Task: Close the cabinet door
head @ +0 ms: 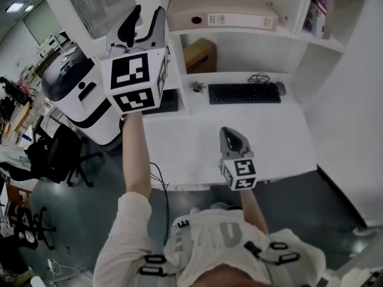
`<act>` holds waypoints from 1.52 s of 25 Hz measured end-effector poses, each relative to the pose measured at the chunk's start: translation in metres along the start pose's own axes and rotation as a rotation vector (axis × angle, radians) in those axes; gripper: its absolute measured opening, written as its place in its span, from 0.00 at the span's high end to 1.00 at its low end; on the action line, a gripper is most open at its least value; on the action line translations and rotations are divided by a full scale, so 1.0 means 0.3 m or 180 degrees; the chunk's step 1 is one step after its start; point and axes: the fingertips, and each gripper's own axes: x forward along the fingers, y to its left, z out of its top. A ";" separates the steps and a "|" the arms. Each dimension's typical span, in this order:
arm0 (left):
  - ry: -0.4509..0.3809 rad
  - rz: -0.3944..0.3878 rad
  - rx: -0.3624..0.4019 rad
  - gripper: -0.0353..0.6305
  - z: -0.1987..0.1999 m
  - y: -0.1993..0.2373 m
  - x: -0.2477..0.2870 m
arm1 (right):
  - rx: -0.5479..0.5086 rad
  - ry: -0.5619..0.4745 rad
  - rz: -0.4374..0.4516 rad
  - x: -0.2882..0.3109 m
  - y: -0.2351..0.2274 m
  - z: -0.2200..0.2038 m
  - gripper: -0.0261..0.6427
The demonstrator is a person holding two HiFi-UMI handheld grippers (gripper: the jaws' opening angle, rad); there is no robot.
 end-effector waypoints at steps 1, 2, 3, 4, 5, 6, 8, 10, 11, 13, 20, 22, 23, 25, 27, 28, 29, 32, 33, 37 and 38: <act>-0.0102 -0.0009 0.0004 0.71 0.015 -0.011 -0.044 | -0.0018 -0.0011 0.0022 0.002 0.008 0.008 0.96; -0.0242 -0.0008 -0.0013 0.71 0.028 -0.026 -0.095 | -0.0042 -0.0026 0.0051 0.004 0.017 0.015 0.96; -0.0399 0.0014 -0.0061 0.71 0.037 -0.043 -0.152 | -0.0072 -0.0039 0.0089 0.006 0.029 0.021 0.96; -0.0529 0.0064 -0.0127 0.71 0.036 -0.059 -0.210 | -0.0101 -0.0049 0.0129 0.007 0.041 0.026 0.96; -0.0592 0.0138 -0.0166 0.71 0.021 -0.071 -0.266 | -0.0119 -0.0056 0.0158 0.007 0.053 0.027 0.95; -0.0587 0.0230 -0.0139 0.74 -0.008 -0.079 -0.317 | -0.0129 -0.0060 0.0178 0.007 0.062 0.027 0.96; -0.0401 0.0408 0.0173 0.80 -0.090 -0.092 -0.406 | -0.0175 -0.0061 0.0223 0.006 0.076 0.024 0.96; -0.0118 0.0482 0.0554 0.83 -0.185 -0.108 -0.480 | -0.0208 -0.0031 0.0238 0.005 0.088 0.021 0.95; -0.0031 0.0501 0.0602 0.84 -0.225 -0.115 -0.512 | -0.0212 -0.0021 0.0242 0.007 0.095 0.022 0.96; 0.0083 0.0535 0.0456 0.88 -0.299 -0.126 -0.571 | -0.0218 -0.0035 0.0273 0.016 0.114 0.028 0.96; 0.0400 0.0576 -0.0903 0.93 -0.583 -0.182 -0.725 | -0.0210 -0.0013 0.0393 0.022 0.174 0.007 0.96; 0.0503 0.0566 -0.1214 0.93 -0.680 -0.201 -0.766 | -0.0225 0.0001 0.0423 0.025 0.187 -0.004 0.96; 0.0579 0.0605 -0.1312 0.94 -0.728 -0.208 -0.790 | -0.0229 0.0005 0.0449 0.028 0.196 -0.007 0.96; 0.0760 0.0691 -0.1332 0.94 -0.812 -0.226 -0.835 | -0.0242 0.0031 0.0491 0.038 0.213 -0.011 0.96; 0.0955 0.0701 -0.1159 0.94 -0.886 -0.254 -0.861 | -0.0270 0.0065 0.0494 0.049 0.220 -0.011 0.96; 0.1070 0.0693 -0.1097 0.94 -0.924 -0.271 -0.870 | -0.0272 0.0066 0.0500 0.052 0.225 -0.006 0.96; 0.1184 0.0683 -0.1105 0.94 -0.960 -0.289 -0.878 | -0.0268 0.0060 0.0512 0.053 0.232 0.000 0.96; 0.1356 0.0610 -0.1398 0.94 -1.023 -0.352 -0.893 | -0.0244 0.0100 0.0556 0.051 0.251 -0.004 0.96; 0.1374 0.0577 -0.1466 0.94 -1.031 -0.372 -0.896 | -0.0238 0.0131 0.0565 0.052 0.251 -0.014 0.96; 0.1409 0.0483 -0.1415 0.94 -1.049 -0.410 -0.886 | -0.0295 0.0157 0.0550 0.054 0.233 -0.033 0.96; 0.1411 0.0481 -0.1401 0.94 -1.052 -0.409 -0.882 | -0.0310 0.0146 0.0540 0.055 0.229 -0.030 0.96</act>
